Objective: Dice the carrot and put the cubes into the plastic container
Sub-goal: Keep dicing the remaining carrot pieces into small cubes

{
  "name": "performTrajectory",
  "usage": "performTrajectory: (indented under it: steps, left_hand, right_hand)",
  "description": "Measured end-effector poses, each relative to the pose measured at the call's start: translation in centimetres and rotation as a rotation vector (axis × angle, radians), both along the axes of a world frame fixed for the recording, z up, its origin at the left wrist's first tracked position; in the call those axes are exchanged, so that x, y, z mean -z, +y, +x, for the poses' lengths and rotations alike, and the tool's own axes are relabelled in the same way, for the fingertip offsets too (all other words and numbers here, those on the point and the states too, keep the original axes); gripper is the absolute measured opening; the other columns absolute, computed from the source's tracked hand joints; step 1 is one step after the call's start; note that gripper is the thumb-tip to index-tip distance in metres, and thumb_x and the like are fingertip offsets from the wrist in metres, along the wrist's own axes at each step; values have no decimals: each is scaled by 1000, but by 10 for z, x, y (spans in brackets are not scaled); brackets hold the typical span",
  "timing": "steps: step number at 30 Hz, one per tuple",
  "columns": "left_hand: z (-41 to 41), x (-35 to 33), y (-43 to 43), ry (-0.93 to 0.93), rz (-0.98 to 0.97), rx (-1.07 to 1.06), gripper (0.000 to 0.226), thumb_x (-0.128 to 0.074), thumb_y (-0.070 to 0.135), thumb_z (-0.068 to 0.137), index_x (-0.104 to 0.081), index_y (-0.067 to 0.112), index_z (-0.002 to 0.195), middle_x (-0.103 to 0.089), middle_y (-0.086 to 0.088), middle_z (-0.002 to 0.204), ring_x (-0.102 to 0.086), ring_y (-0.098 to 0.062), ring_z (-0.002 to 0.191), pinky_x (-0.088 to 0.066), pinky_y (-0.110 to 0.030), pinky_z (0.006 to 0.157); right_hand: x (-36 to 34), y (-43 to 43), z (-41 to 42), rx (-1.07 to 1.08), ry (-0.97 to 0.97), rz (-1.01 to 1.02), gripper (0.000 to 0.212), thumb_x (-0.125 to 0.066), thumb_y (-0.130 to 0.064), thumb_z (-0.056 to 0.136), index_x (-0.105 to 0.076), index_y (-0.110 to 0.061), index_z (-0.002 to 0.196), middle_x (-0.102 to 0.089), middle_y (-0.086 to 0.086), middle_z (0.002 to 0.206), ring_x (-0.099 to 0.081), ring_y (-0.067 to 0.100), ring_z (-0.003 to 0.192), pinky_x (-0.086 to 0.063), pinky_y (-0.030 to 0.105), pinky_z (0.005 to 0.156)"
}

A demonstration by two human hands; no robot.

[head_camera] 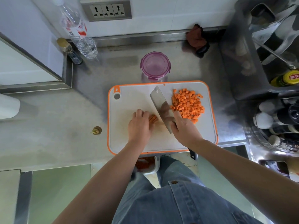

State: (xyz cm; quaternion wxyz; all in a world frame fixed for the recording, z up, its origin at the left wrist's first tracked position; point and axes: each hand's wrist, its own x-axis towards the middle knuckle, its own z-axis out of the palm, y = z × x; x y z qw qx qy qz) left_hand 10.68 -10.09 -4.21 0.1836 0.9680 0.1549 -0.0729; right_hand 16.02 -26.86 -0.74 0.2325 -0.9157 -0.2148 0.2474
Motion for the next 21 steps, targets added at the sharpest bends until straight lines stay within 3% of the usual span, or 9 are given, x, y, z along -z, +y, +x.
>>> performTrajectory:
  steps: [5, 13, 21]
  left_hand:
    - [0, -2, -1, -28, -46, -53, 34, -68, 39, 84, -60, 20, 111, -54, 0, 109, -52, -20, 103, -50, -33, 78]
    - [-2, 0, -2, -76, -100, -122, 30, -72, 36, 82, -61, 18, 103, -58, 0, 104, -54, -19, 99, -48, -31, 76]
    - [-26, 4, 10, -14, -49, -51, 18, -67, 32, 85, -65, 21, 99, -54, 2, 102, -53, -17, 99, -45, -27, 76]
  right_hand:
    - [-6, 8, -1, -54, -65, -27, 28, -37, -17, 101, -37, -6, 127, -39, -3, 55, -38, 12, 46, -20, 25, 45]
    - [-7, 23, 0, -193, -106, -155, 15, -37, -17, 100, -37, -9, 113, -42, -2, 59, -44, 16, 51, -22, 25, 44]
    - [0, 20, 5, -86, -48, -81, 24, -35, -20, 101, -36, -8, 122, -53, 6, 65, -52, 22, 56, -30, 29, 47]
